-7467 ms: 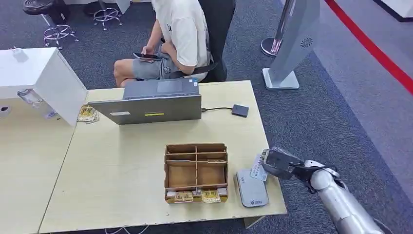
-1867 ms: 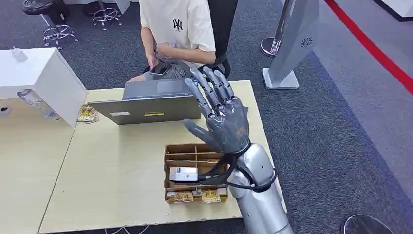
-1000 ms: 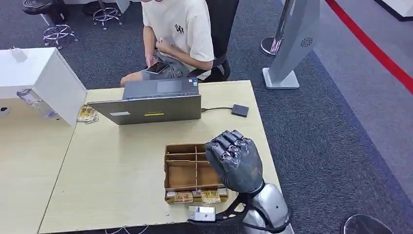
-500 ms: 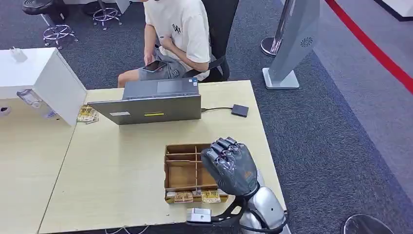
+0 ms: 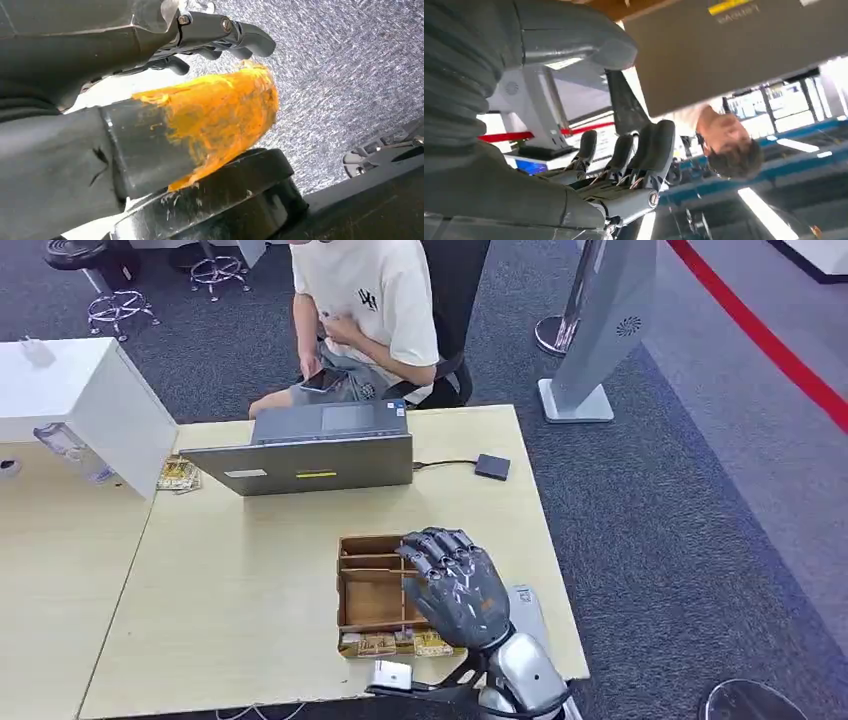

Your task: Pass the card to the sensor for recognition and then transmit it.

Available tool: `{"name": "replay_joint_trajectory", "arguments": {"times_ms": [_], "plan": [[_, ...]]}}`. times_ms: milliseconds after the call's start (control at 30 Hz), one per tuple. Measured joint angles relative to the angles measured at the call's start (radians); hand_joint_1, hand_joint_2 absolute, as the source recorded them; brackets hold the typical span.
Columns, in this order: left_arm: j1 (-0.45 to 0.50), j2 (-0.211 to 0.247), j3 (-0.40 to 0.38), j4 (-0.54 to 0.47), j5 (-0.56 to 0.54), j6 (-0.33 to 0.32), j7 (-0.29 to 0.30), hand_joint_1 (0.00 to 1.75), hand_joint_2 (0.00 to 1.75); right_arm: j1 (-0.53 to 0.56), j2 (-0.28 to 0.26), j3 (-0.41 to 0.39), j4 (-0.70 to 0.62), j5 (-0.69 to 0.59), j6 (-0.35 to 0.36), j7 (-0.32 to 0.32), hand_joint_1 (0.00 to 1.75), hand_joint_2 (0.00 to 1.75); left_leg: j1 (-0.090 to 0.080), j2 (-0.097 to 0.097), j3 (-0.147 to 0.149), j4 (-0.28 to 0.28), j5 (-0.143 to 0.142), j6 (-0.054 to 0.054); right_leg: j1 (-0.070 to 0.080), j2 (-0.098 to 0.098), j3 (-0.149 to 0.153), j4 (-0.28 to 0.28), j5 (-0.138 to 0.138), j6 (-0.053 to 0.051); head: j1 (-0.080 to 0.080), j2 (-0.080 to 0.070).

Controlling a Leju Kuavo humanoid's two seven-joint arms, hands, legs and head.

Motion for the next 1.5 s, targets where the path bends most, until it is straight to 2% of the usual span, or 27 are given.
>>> {"name": "replay_joint_trajectory", "arguments": {"times_ms": [67,300,400,467,600,733,1167,1267,1300,1500], "plan": [[0.000,0.002,0.000,0.000,-0.003,-0.001,0.000,0.00,0.00,0.002,-0.002,0.000,0.012,0.007,0.000,0.017,0.61,1.75,0.000,0.000,0.000,0.000,0.000,0.000,0.000,0.000,0.000,0.000,0.000,0.000,0.000,0.000],[-0.001,0.004,0.000,0.000,-0.014,-0.001,0.006,0.00,0.00,0.012,-0.007,0.003,0.040,0.018,0.000,0.056,0.70,1.75,0.000,0.000,0.000,0.000,0.000,0.000,0.000,0.000,0.000,0.000,0.000,0.000,0.000,0.000],[-0.001,0.005,0.000,0.000,-0.016,-0.002,0.012,0.00,0.00,0.013,-0.012,0.004,0.049,0.022,0.000,0.072,0.82,1.75,0.000,0.000,0.000,0.000,0.000,0.000,0.000,0.000,0.000,0.000,0.000,0.000,0.000,0.000],[-0.002,0.006,0.000,0.000,-0.018,-0.003,0.012,0.00,0.00,0.013,-0.015,0.004,0.052,0.026,0.000,0.085,0.79,1.75,0.000,0.000,0.000,0.000,0.000,0.000,0.000,0.000,0.000,0.000,0.000,0.000,0.000,0.000],[-0.005,0.006,0.000,0.000,-0.026,-0.004,0.012,0.00,0.00,0.012,-0.021,0.003,0.055,0.026,0.000,0.090,0.77,1.75,0.000,0.000,0.000,0.000,0.000,0.000,0.000,0.000,0.000,0.000,0.000,0.000,0.000,0.000],[-0.006,0.006,0.000,0.000,-0.028,-0.004,0.012,0.00,0.00,0.012,-0.025,0.003,0.055,0.026,0.000,0.100,0.84,1.75,0.000,0.000,0.000,0.000,0.000,0.000,0.000,0.000,0.000,0.000,0.000,0.000,0.000,0.000],[-0.007,0.006,0.000,0.000,-0.033,-0.005,0.012,0.00,0.00,0.002,-0.031,-0.015,0.071,0.030,0.000,0.121,0.80,1.75,0.000,0.000,0.000,0.000,0.000,0.000,0.000,0.000,0.000,0.000,0.000,0.000,0.000,0.000],[-0.007,0.006,0.000,0.000,-0.034,-0.007,0.012,0.00,0.00,-0.002,-0.033,-0.025,0.079,0.035,0.000,0.126,0.87,1.75,0.000,0.000,0.000,0.000,0.000,0.000,0.000,0.000,0.000,0.000,0.000,0.000,0.000,0.000],[-0.007,0.006,0.000,0.000,-0.035,-0.008,0.012,0.00,0.00,-0.003,-0.034,-0.029,0.083,0.035,0.000,0.130,0.96,1.75,0.000,0.000,0.000,0.000,0.000,0.000,0.000,0.000,0.000,0.000,0.000,0.000,0.000,0.000],[-0.008,0.006,0.000,0.000,-0.043,-0.010,0.012,0.00,0.00,-0.014,-0.035,-0.050,0.108,0.038,0.000,0.140,0.89,1.75,0.000,0.000,0.000,0.000,0.000,0.000,0.000,0.000,0.000,0.000,0.000,0.000,0.000,0.000]]}}
